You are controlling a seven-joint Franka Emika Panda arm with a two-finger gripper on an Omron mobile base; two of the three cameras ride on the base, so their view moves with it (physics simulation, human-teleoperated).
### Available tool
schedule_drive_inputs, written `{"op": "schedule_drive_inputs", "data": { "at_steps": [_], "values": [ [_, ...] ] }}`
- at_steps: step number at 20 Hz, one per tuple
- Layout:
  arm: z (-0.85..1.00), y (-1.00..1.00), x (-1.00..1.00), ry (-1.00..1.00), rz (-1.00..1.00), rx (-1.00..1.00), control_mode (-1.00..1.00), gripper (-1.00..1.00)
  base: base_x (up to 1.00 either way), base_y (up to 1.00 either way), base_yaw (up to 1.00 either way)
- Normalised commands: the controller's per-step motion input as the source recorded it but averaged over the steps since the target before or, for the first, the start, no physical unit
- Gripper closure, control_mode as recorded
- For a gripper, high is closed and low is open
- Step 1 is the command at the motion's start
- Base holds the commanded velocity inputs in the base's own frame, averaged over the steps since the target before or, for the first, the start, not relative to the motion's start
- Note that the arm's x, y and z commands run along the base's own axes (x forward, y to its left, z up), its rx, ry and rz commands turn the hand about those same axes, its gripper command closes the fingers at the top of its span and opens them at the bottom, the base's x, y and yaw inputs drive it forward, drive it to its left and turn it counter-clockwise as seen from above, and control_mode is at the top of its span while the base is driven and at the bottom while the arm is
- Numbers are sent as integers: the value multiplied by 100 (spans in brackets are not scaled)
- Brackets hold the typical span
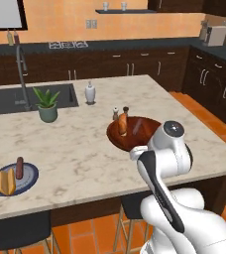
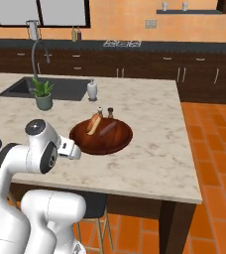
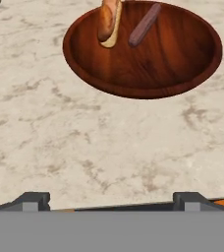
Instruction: Place one bun and one sausage from the bowl on each plate.
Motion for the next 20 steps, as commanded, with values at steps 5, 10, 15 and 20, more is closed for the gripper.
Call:
{"op": "schedule_drive_inputs", "data": {
  "at_steps": [5,10,15,20],
  "values": [
    [0,0,0,0,0,0,100,-100,94,0,0],
    [46,-1,37,2,3,0,-100,-100,17,0,0],
    [62,-9,92,8,0,2,-100,-100,0,0,0],
    [69,-3,100,20,-1,0,-100,-100,0,0,0]
  ]
}}
